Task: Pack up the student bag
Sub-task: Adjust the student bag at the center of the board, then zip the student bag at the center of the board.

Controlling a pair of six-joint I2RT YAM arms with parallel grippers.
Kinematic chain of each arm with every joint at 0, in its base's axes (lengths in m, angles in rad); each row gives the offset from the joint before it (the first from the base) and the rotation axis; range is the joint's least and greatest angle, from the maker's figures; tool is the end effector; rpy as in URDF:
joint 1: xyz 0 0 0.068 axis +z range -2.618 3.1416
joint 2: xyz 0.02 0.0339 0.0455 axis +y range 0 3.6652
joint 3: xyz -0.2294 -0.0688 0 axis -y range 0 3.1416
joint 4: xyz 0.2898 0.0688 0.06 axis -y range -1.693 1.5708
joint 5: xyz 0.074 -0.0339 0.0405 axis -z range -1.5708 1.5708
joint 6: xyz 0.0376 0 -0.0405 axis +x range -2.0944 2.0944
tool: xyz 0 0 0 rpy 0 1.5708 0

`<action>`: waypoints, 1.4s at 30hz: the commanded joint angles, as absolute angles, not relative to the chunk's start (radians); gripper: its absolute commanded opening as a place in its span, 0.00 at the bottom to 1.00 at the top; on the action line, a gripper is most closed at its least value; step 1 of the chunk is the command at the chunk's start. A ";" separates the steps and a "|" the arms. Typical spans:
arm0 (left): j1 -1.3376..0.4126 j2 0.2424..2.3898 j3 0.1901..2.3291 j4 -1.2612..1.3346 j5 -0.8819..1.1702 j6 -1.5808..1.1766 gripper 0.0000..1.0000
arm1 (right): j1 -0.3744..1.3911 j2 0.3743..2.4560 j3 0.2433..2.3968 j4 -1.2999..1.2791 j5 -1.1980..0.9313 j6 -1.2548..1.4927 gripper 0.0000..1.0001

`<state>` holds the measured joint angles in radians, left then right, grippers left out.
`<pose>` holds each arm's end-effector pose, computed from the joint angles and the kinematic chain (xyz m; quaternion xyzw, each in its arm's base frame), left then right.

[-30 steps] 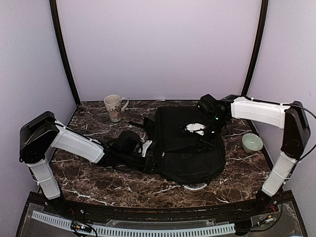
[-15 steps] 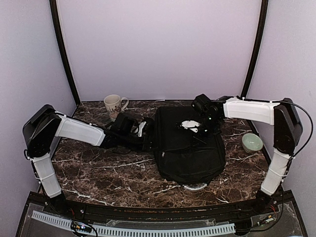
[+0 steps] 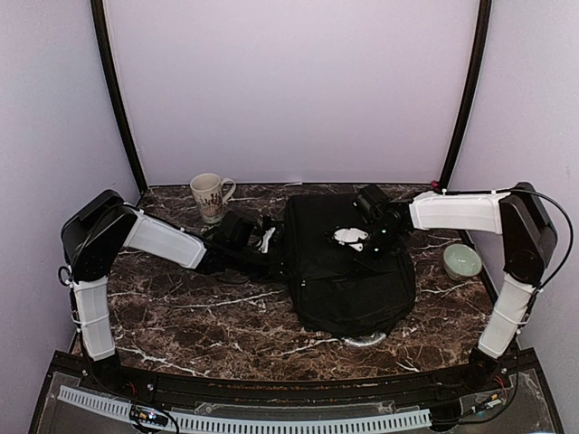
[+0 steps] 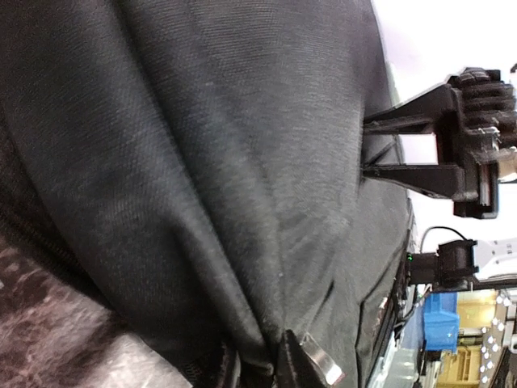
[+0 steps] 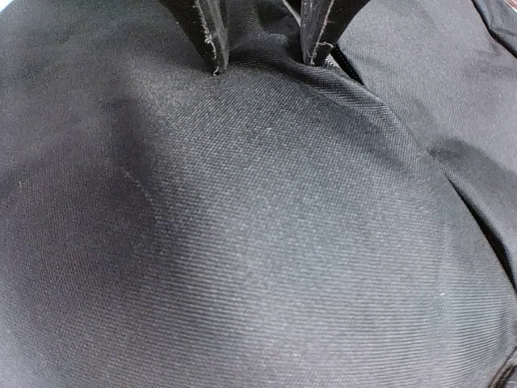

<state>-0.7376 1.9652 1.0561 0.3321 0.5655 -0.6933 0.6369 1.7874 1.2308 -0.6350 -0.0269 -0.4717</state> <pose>0.2989 -0.2988 0.0758 0.1517 0.8410 -0.4854 0.1846 0.3116 0.2318 0.1317 -0.5190 0.8336 0.0287 0.1867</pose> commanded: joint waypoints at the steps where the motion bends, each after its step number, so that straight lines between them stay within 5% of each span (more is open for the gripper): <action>1: -0.755 1.971 1.019 0.443 0.662 -0.782 0.12 | 0.629 1.749 1.233 -0.634 0.016 -0.454 0.30; 8: -0.784 1.970 1.011 0.502 0.645 -0.804 0.00 | 0.737 1.639 1.259 -0.671 -0.144 -0.518 0.34; 28: -0.821 1.939 1.001 0.578 0.621 -0.854 0.00 | 1.016 1.711 1.241 -0.563 0.049 -0.541 0.45; 37: -0.820 1.934 0.997 0.565 0.611 -0.842 0.00 | 1.030 1.752 1.228 -0.516 0.123 -0.540 0.44; 42: -0.820 1.934 0.995 0.565 0.611 -0.844 0.00 | 1.032 1.752 1.205 -0.469 0.200 -0.534 0.34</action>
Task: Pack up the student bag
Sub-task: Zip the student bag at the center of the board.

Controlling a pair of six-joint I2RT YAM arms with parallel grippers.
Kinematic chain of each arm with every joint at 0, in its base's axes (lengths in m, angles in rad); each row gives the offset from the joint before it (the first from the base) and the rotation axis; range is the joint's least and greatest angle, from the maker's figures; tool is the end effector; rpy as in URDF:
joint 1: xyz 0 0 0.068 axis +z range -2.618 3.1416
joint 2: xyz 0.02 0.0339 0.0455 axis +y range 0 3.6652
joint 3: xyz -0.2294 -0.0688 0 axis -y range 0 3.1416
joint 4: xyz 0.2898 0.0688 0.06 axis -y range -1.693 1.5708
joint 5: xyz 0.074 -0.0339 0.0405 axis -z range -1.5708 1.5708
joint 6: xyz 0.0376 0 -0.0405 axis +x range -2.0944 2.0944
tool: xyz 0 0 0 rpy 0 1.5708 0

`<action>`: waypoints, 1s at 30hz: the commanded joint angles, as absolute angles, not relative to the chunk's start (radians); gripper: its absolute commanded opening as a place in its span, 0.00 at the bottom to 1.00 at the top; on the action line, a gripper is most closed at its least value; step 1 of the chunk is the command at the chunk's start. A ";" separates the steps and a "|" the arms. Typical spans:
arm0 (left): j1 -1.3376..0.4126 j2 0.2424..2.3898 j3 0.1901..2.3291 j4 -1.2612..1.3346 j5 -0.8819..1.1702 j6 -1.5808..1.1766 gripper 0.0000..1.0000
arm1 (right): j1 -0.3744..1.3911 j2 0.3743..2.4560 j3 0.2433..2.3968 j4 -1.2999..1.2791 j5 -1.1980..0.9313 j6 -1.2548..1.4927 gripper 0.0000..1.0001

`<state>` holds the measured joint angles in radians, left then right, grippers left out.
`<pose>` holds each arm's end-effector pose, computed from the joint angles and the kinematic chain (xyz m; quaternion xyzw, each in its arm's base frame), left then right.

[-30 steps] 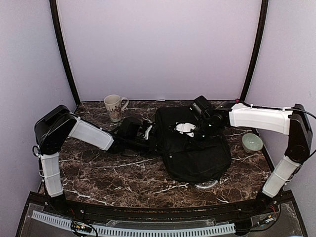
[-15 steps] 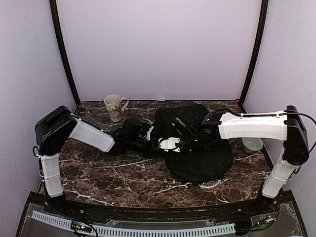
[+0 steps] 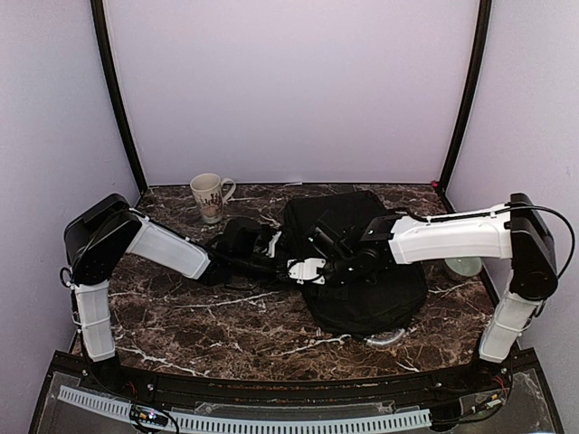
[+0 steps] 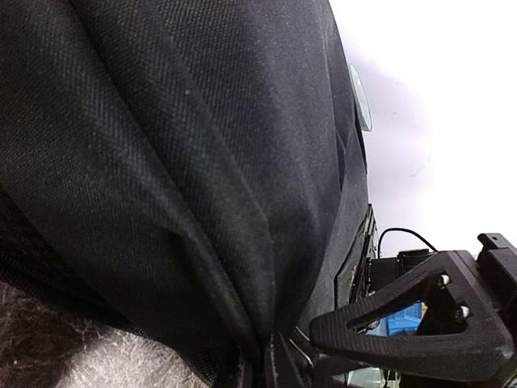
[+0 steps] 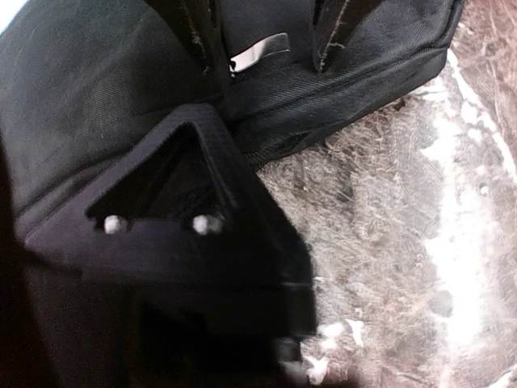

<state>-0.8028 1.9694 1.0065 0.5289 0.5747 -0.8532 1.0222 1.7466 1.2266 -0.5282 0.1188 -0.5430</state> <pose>0.2768 -0.3160 0.0769 0.1321 0.8118 -0.5418 0.1732 0.2108 0.3364 0.1510 -0.6691 0.6946 0.0055 0.2641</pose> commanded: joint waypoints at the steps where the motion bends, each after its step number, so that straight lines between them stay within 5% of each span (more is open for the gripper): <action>1: -0.820 1.934 0.997 0.564 0.609 -0.842 0.00 | 1.032 1.748 1.202 -0.463 0.218 -0.531 0.32; 12: -0.819 1.937 0.993 0.558 0.598 -0.831 0.00 | 1.029 1.675 1.160 -0.449 0.276 -0.522 0.01; 30: -0.802 1.934 0.944 0.565 0.585 -0.830 0.00 | 0.841 1.619 1.095 -0.517 0.111 -0.456 0.00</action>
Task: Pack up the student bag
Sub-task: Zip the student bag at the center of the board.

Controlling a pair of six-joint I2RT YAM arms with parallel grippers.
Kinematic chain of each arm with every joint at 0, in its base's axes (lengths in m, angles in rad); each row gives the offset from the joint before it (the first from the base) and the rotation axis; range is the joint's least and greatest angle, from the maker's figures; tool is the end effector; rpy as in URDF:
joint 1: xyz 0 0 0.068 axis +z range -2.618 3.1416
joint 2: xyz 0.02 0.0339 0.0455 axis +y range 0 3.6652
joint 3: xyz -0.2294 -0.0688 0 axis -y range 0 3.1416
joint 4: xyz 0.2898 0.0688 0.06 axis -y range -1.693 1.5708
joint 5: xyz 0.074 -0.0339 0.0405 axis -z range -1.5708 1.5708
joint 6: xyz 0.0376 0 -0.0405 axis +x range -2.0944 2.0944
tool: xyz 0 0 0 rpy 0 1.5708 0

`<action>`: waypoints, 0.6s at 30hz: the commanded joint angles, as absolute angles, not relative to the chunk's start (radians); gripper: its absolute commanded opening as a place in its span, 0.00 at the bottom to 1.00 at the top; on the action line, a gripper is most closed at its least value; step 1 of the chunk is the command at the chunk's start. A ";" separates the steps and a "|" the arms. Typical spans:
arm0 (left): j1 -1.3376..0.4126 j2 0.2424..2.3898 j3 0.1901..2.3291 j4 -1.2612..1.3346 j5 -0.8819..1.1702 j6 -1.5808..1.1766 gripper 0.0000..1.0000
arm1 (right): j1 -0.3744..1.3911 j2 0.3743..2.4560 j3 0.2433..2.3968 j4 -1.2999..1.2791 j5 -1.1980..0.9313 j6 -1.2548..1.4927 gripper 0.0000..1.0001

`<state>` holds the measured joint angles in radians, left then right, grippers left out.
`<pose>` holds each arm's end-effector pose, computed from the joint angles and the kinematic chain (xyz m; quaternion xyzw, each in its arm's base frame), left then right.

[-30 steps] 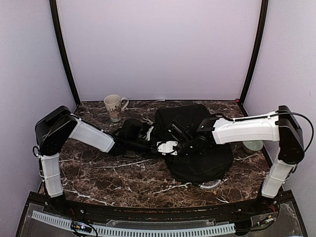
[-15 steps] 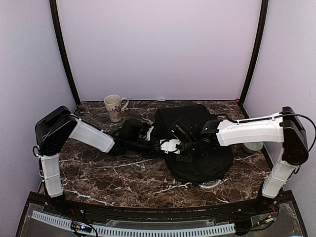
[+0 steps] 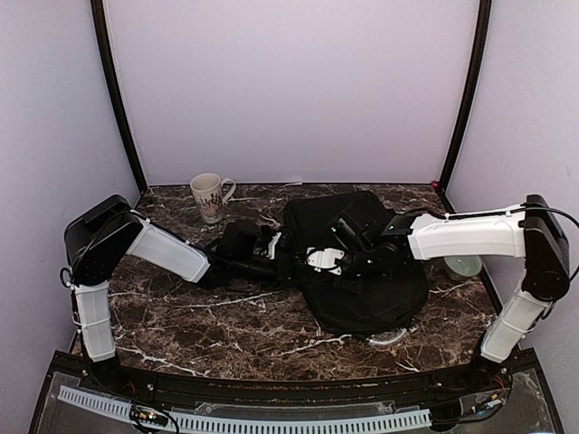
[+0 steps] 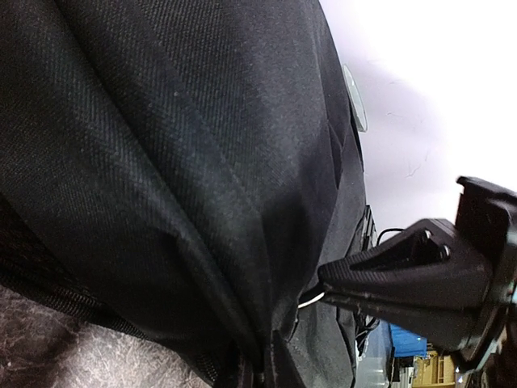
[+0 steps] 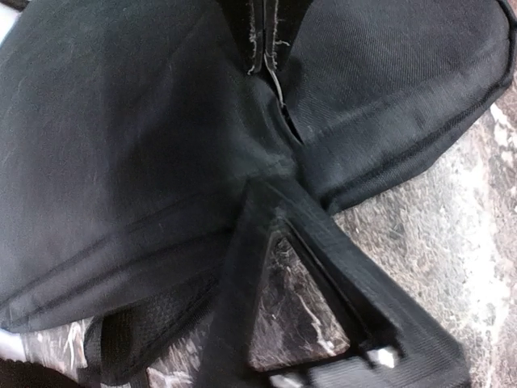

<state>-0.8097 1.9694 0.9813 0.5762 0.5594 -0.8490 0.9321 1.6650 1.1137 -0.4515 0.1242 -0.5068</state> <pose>0.2722 -0.3147 0.0736 0.1353 0.8071 -0.5441 0.1851 0.2301 0.3021 0.1474 -0.6183 0.7321 0.0008 0.2859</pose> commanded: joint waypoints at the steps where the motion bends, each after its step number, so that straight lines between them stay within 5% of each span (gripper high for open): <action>1: -0.802 1.935 0.941 0.567 0.585 -0.830 0.00 | 0.822 1.616 1.094 -0.520 0.092 -0.447 0.00; 14: -0.799 1.940 0.929 0.594 0.595 -0.838 0.00 | 0.791 1.520 0.965 -0.421 0.157 -0.544 0.00; 18: -0.799 1.940 0.918 0.601 0.603 -0.839 0.12 | 0.783 1.488 0.962 -0.450 0.081 -0.512 0.25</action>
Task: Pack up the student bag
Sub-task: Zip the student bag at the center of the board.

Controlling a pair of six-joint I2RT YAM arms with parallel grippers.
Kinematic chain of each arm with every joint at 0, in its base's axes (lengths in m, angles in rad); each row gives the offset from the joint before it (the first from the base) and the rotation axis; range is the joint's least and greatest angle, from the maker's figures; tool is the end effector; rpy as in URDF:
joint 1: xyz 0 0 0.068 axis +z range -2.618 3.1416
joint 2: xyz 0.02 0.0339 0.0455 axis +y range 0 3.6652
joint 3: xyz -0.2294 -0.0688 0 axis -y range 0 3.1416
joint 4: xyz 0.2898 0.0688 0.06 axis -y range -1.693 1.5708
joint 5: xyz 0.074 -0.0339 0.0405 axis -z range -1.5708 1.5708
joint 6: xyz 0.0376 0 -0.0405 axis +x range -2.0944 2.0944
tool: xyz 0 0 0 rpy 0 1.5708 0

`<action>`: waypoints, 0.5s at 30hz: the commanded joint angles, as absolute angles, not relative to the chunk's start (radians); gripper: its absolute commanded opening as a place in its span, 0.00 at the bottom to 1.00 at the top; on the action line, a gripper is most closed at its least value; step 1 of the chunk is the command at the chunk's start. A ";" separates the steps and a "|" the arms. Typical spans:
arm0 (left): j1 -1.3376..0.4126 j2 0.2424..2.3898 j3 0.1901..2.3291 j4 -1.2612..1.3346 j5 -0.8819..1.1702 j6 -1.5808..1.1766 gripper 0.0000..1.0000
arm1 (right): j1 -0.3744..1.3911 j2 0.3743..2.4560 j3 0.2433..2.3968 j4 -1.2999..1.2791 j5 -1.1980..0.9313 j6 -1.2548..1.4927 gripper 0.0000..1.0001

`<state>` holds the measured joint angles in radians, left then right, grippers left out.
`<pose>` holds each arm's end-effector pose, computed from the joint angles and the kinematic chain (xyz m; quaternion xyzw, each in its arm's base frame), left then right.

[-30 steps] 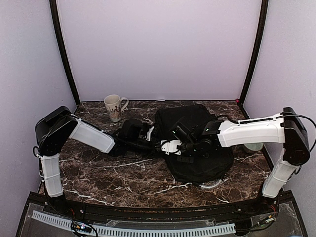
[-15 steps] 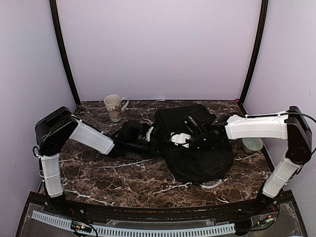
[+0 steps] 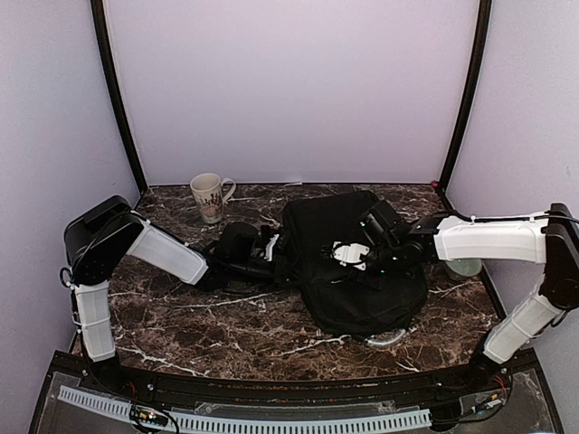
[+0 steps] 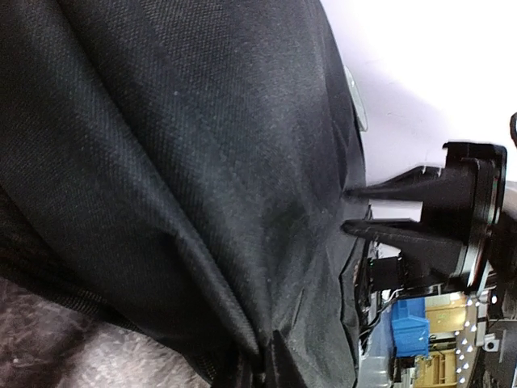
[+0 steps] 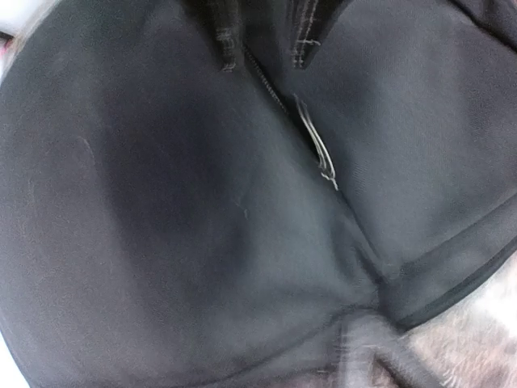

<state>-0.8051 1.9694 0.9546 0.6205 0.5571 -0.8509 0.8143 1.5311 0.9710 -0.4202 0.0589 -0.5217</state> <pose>0.2703 -0.3099 0.0697 0.1342 0.8031 -0.5477 0.1924 0.2421 0.2533 0.1469 -0.5856 0.7561 0.0145 0.2918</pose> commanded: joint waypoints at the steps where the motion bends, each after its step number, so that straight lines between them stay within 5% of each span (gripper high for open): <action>1: -0.799 1.938 0.918 0.603 0.609 -0.842 0.17 | 0.778 1.485 0.968 -0.470 0.052 -0.495 0.29; 7: -0.803 1.908 0.881 0.656 0.635 -0.879 0.47 | 0.702 1.516 1.034 -0.604 -0.197 -0.388 0.38; 15: -0.828 1.975 0.934 0.699 0.662 -0.933 0.49 | 0.594 1.717 1.145 -0.701 -0.503 -0.319 0.43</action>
